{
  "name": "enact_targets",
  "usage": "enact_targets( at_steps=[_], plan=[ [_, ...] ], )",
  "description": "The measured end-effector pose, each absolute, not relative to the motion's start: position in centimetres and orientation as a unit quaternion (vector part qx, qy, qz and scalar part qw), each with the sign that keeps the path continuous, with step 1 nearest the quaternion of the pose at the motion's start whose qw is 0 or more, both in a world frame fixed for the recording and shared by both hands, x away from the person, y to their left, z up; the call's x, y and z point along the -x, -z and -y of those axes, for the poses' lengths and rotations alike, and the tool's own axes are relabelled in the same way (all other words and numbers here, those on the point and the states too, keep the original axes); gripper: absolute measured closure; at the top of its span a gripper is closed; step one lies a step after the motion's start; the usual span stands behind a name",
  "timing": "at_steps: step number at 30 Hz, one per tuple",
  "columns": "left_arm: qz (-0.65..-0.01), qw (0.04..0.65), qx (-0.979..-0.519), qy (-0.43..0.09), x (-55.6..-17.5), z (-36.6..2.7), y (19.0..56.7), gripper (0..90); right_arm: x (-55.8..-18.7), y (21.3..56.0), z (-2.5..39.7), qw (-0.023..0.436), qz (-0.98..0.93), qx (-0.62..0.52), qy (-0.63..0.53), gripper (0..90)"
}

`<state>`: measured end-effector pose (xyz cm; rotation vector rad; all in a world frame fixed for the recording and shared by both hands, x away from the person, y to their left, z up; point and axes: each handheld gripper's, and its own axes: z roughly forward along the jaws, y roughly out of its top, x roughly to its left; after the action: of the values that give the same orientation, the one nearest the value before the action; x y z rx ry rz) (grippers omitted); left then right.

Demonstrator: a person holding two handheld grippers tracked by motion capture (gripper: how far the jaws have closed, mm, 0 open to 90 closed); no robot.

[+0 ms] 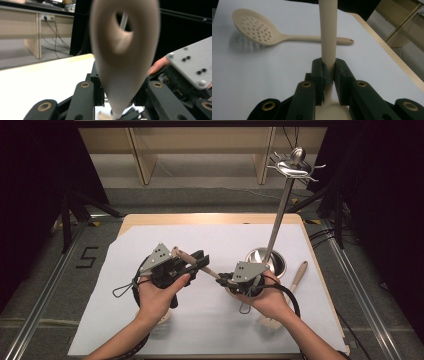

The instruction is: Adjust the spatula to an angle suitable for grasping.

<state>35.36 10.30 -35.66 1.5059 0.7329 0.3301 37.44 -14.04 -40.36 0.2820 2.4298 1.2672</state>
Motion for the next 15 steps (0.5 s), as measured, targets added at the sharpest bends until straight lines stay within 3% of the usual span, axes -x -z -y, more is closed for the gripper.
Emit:
enact_targets(
  at_steps=[5, 8, 12, 15],
  plan=[
    [-0.306, 0.665, -0.660, -0.168, -35.35, -9.96, 34.83, 68.5, -36.86, 40.04, 13.72, 0.193, -0.851, -0.132, -0.471, 80.1],
    [-0.308, 0.666, -0.658, -0.168, -35.42, -9.91, 34.78, 60.7, -36.86, 39.83, 13.79, 0.193, -0.845, -0.140, -0.478, 80.1],
    [-0.305, 0.660, -0.664, -0.173, -35.48, -9.78, 35.07, 61.4, -37.18, 39.99, 14.22, 0.191, -0.839, -0.158, -0.484, 80.1],
    [-0.297, 0.658, -0.668, -0.180, -35.59, -9.60, 35.21, 67.2, -37.10, 40.15, 14.24, 0.193, -0.840, -0.158, -0.481, 80.1]
  ],
)
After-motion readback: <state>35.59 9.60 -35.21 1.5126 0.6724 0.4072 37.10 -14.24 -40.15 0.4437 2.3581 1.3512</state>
